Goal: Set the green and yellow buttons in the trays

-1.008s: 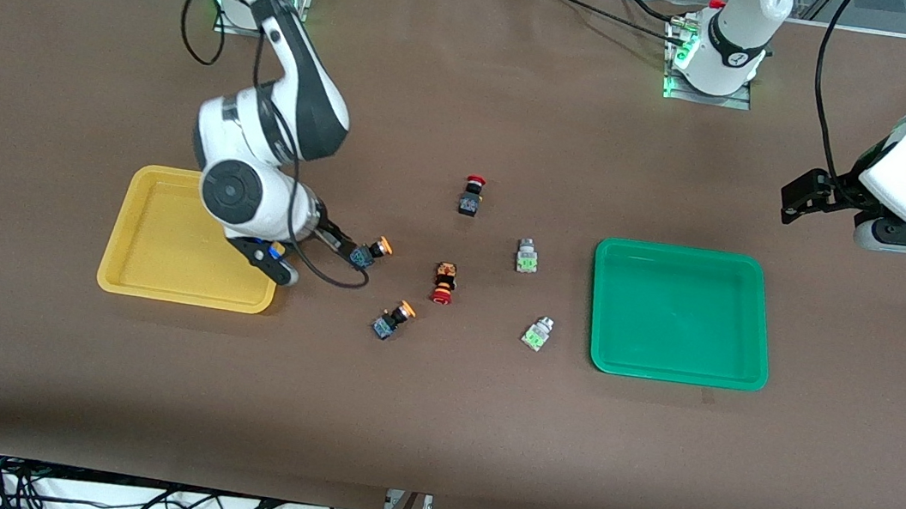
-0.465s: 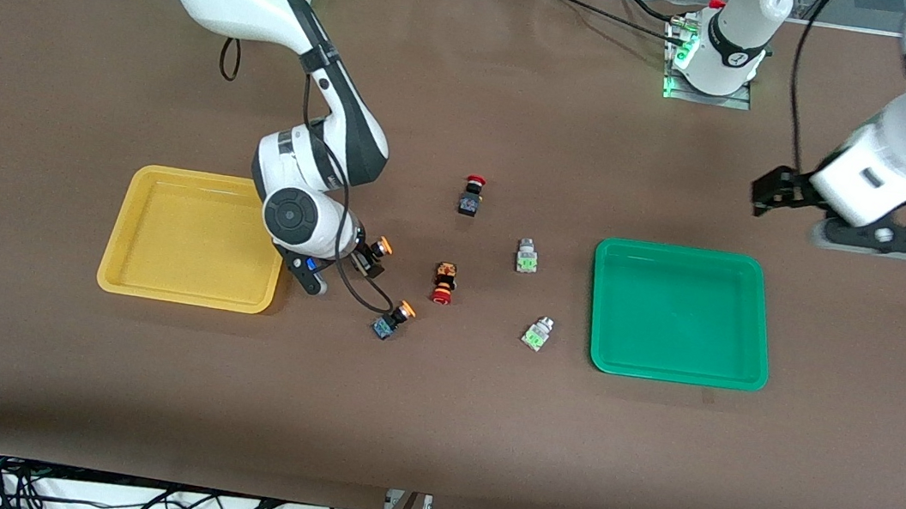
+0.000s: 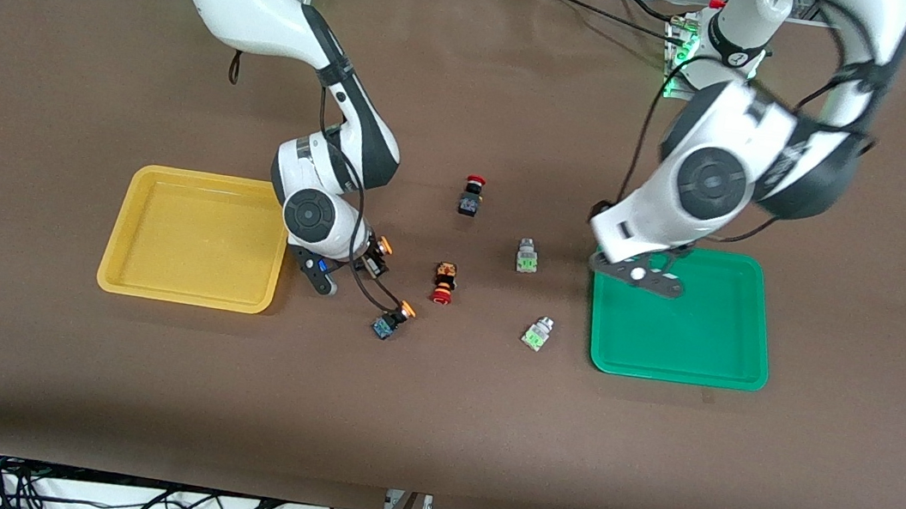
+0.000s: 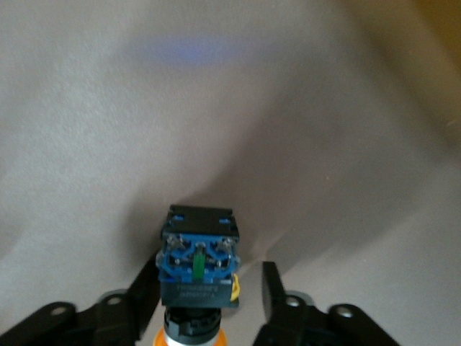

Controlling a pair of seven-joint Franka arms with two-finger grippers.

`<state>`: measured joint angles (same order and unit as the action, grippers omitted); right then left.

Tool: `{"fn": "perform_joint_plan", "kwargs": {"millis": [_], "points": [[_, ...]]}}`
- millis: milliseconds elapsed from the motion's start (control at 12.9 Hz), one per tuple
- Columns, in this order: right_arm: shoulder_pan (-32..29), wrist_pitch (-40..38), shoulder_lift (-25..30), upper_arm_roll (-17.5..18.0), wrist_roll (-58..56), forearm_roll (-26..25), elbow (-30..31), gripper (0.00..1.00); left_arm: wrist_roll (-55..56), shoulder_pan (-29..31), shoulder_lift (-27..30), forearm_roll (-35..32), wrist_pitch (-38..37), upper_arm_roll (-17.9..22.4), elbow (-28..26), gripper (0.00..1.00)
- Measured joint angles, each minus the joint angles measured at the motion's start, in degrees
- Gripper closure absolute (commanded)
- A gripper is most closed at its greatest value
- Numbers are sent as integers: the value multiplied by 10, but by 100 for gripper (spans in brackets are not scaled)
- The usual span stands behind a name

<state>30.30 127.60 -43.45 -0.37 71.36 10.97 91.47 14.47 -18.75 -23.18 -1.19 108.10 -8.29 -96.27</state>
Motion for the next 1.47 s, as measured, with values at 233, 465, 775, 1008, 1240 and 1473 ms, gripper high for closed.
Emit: {"fn": "perform_joint_plan", "kwargs": {"millis": [233, 465, 775, 1008, 1240, 1473], "points": [[0, -18, 7, -21, 0, -20, -9, 100, 79, -33, -85, 0, 128, -1, -5, 0], [-2, -150, 27, -64, -50, -44, -57, 100, 180, -84, -152, 0, 227, -2, -18, 0], [-52, -301, 67, -135, -243, -46, -80, 100, 208, -113, -175, 0, 244, 1, -19, 98], [-65, -281, 92, -175, -347, -46, -13, 100, 207, -111, -174, 0, 246, 9, -17, 100], [-63, -125, 143, -199, -458, -46, 145, 84, 207, -106, -167, 0, 241, 12, -15, 100], [-63, -65, 160, -205, -512, -46, 214, 0, 175, -81, -124, -36, 143, 15, 6, 100]]}}
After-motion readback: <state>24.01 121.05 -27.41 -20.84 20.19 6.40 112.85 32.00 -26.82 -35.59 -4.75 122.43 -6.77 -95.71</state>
